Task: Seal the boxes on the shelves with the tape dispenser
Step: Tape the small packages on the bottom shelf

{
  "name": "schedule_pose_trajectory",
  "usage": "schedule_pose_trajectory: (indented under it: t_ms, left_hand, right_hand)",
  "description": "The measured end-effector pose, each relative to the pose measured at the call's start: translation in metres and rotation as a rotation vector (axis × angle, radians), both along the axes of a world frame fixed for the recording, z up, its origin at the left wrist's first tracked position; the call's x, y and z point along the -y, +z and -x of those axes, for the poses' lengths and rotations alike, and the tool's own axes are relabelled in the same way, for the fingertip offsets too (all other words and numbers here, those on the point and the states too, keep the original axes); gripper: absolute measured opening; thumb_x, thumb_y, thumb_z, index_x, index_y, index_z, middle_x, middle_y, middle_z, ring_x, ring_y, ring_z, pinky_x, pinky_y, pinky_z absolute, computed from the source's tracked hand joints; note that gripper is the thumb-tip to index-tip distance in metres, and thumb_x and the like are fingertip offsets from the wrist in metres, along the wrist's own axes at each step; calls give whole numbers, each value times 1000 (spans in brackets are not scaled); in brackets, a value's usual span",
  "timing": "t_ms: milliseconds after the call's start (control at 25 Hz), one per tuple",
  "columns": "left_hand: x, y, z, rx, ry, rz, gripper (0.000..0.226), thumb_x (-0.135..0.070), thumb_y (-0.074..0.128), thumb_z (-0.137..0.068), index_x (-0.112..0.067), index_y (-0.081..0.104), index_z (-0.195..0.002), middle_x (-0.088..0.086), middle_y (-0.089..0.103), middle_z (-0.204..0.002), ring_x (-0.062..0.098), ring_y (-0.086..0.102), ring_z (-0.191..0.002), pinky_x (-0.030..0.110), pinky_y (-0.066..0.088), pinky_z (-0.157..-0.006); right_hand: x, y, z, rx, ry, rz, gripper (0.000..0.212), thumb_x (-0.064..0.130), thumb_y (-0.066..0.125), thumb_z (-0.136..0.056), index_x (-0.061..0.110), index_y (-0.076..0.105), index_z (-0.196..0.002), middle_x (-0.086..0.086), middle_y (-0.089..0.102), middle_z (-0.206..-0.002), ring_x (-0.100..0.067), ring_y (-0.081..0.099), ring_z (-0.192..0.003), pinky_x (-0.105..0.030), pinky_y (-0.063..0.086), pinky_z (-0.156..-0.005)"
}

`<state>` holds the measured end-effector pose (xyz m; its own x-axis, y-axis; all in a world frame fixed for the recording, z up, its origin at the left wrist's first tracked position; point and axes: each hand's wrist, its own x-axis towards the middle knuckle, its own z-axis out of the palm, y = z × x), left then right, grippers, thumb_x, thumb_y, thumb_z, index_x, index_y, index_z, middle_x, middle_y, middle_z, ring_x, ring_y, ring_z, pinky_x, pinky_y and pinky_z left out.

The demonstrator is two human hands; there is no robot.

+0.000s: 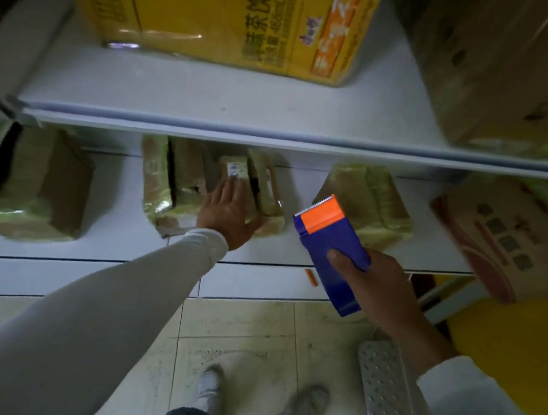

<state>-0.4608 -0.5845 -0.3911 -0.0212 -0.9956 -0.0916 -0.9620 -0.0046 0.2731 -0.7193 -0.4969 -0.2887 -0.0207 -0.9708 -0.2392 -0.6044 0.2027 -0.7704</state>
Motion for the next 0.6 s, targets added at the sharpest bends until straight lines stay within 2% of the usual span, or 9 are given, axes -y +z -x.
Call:
schedule_pose_trajectory:
  t_ms: [80, 200, 360, 480, 600]
  left_hand:
    - [-1, 0, -20, 20, 5, -7, 100, -81, 33, -78, -14, 12, -150, 11, 16, -158, 28, 13, -145, 41, 13, -119]
    - [-8, -1, -61, 89, 33, -3, 107, -88, 20, -73, -14, 14, -150, 11, 15, -158, 26, 11, -146, 40, 10, -119]
    - [-17, 9, -87, 113, 105, -70, 102, -84, 23, -78, -13, 13, -150, 9, 12, -159, 24, 9, -146, 38, 8, -118]
    - [-10, 19, -46, -58, 187, -45, 98, -78, 32, -80, -11, 15, -149, 12, 18, -157, 27, 16, -144, 44, 19, -117]
    - [16, 24, 16, -282, 310, -66, 101, -78, 42, -77, -16, 11, -149, 8, 16, -157, 30, 20, -142, 52, 30, -109]
  right_hand:
    - [-5, -4, -9, -7, -10, -30, 31, 44, 65, -89, 15, 65, -78, 2, 66, -63, -4, 59, -51, -9, 37, -45]
    - [-4, -9, -18, 19, -29, -58, 34, 43, 65, -90, 11, 67, -82, -5, 70, -71, -15, 65, -61, -23, 43, -55]
    - [2, -17, -26, 69, -11, -75, 28, 42, 66, -89, 17, 65, -76, -2, 69, -70, -17, 65, -63, -27, 45, -57]
    - [5, -23, -24, 63, 12, -100, 30, 42, 66, -89, 17, 62, -73, 1, 67, -65, -15, 63, -59, -28, 45, -56]
    - [9, -25, -10, 45, 25, -106, 33, 42, 67, -88, 21, 57, -66, 8, 61, -54, -1, 56, -47, -14, 38, -47]
